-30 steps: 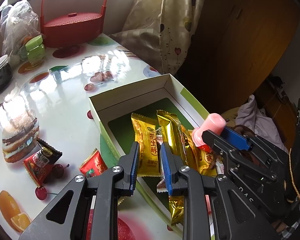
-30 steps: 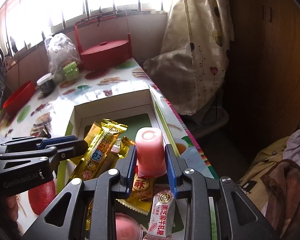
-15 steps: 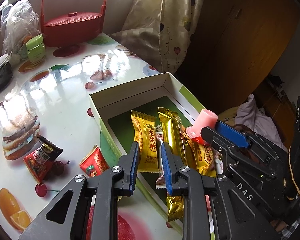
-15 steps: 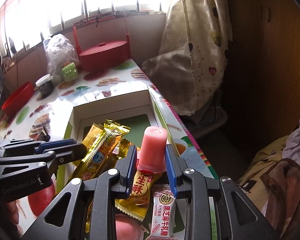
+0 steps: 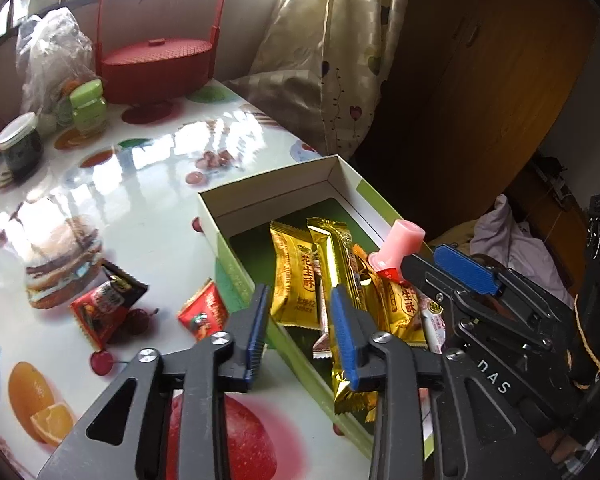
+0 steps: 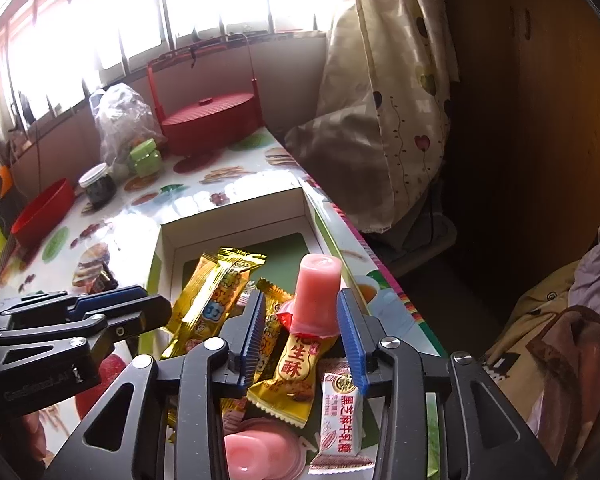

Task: Organize snacks
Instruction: 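Lower the peanut candy into the box while the right tool lowers and releases the jelly cup, then withdraw both open tools from the box toward the remaining snacks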

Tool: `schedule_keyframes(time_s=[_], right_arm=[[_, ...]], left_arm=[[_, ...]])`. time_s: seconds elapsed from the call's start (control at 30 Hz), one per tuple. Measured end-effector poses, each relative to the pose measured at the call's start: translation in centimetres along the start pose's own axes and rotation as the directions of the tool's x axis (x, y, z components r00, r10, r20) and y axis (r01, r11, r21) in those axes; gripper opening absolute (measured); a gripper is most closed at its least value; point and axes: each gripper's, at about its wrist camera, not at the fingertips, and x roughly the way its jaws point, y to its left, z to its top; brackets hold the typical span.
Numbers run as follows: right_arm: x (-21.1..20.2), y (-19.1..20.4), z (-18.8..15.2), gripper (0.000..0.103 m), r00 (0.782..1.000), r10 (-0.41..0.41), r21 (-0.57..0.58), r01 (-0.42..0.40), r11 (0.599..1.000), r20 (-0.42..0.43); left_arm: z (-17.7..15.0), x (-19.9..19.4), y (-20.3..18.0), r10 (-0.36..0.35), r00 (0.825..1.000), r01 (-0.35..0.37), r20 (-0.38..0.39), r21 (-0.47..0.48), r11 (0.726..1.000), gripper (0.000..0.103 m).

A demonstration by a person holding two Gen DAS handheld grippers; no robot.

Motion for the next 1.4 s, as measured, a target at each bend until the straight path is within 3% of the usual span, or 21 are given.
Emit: schedule_keyframes(time_s=[0.83, 1.4], right_arm=[[-2.4, 3.2, -0.5, 0.044, 0.997, 0.067, 0.018, -0.067, 0.998, 0.026], [-1.2, 8.7, -0.9, 0.048, 0.987, 0.158, -0.078, -0.161, 0.984, -0.036]], left_arm=[[-1.6, -4.3, 1.9, 0.05, 0.996, -0.05, 0.075, 0.004, 0.999, 0.038], [-3.2, -6.8, 9.5, 0.154, 0.983, -0.135, 0.103, -0.167, 0.977, 0.039]])
